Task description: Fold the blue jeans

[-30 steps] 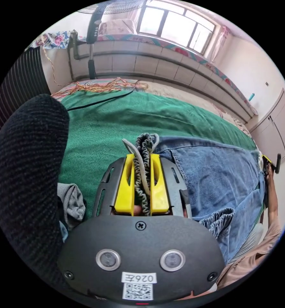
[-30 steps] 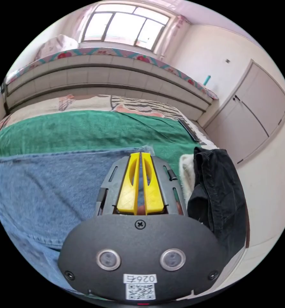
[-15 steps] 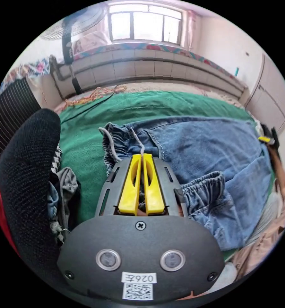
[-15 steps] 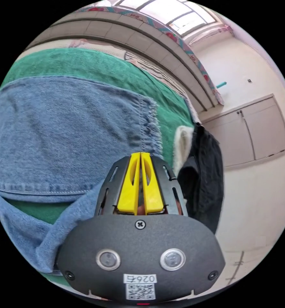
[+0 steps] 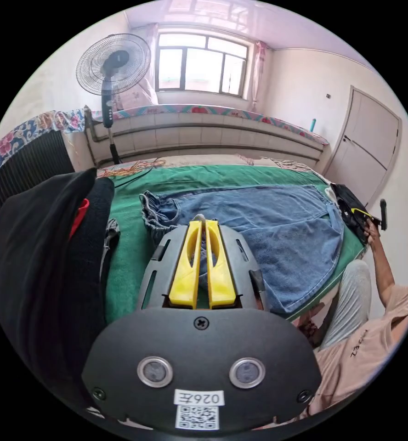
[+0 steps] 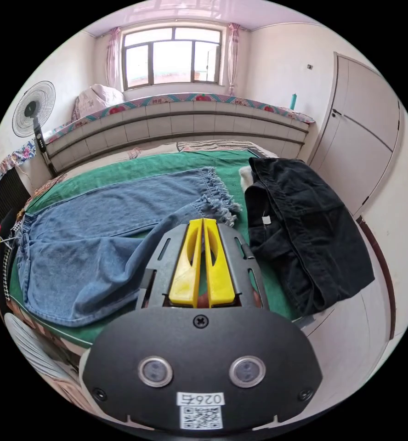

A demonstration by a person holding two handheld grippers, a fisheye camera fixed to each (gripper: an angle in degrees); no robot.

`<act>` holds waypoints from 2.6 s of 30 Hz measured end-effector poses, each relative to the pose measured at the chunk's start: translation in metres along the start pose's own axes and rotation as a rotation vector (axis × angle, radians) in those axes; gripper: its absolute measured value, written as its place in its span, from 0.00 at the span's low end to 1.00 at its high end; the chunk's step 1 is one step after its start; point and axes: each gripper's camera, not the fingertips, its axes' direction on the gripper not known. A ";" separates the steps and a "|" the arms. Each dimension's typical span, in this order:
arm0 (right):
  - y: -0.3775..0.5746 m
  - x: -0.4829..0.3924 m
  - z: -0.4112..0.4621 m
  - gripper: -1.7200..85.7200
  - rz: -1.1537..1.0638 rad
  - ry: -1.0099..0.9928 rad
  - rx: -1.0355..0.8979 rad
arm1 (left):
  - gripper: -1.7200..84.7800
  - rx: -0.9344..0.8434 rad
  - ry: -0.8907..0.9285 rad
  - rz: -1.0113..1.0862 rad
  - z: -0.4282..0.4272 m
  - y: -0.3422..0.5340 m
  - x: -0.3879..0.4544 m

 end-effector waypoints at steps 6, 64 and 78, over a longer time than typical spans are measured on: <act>0.001 -0.013 -0.108 0.01 0.031 -0.097 0.001 | 0.02 0.219 -0.226 -0.253 -0.054 0.060 -0.020; -0.118 -0.075 -0.556 0.00 0.415 -0.497 0.332 | 0.01 0.328 0.648 -0.838 0.063 0.198 -0.186; -0.328 -0.239 -0.211 0.00 0.280 -0.350 0.199 | 0.02 0.270 0.458 -0.791 0.162 0.032 -0.204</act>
